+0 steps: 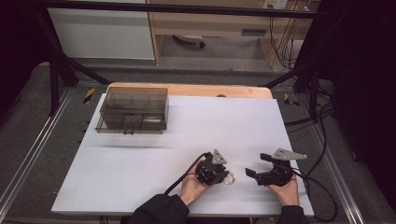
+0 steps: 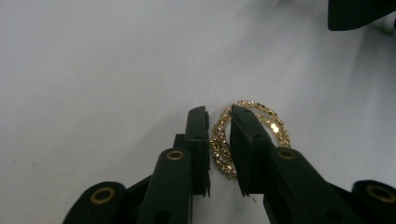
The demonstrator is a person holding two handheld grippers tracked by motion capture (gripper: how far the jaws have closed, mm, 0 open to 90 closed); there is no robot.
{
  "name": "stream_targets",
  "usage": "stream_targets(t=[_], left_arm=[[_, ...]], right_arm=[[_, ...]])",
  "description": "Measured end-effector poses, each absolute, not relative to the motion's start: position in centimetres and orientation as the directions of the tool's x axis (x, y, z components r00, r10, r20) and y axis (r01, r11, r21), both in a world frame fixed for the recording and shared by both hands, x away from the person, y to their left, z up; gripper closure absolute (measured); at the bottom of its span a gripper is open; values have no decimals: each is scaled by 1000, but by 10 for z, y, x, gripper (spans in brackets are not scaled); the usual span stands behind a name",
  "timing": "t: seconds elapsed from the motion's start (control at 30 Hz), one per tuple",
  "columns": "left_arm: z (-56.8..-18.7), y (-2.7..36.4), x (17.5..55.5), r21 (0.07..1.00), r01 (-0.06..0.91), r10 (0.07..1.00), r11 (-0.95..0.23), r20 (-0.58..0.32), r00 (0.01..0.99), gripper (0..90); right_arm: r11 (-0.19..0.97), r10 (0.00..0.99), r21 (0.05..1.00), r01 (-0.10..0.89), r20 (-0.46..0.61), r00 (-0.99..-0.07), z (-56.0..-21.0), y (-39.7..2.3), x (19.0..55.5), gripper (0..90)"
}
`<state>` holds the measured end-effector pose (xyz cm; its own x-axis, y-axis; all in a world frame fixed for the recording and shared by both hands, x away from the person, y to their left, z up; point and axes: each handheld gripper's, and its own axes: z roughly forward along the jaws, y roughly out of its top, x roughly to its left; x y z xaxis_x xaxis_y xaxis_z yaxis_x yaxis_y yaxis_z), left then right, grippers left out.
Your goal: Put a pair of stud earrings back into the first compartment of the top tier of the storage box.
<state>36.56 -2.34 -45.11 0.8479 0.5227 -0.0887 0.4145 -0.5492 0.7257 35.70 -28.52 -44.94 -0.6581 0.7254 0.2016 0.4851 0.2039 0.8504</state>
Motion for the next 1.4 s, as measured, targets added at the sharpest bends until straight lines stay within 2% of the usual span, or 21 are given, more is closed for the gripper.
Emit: stream_targets(t=[0.4,0.97,1.4], left_arm=[[-451,-25,365,722,417,538,-552,-74,840,845],[-435,-6,365,751,446,548,-487,-135,825,859],[-414,20,363,764,439,561,-473,-123,819,861]], right_arm=[[208,725,849,486,200,-659,-450,-285,357,10],[207,725,849,486,201,-659,-450,-285,357,10],[207,727,847,490,202,-656,-450,-285,357,11]])
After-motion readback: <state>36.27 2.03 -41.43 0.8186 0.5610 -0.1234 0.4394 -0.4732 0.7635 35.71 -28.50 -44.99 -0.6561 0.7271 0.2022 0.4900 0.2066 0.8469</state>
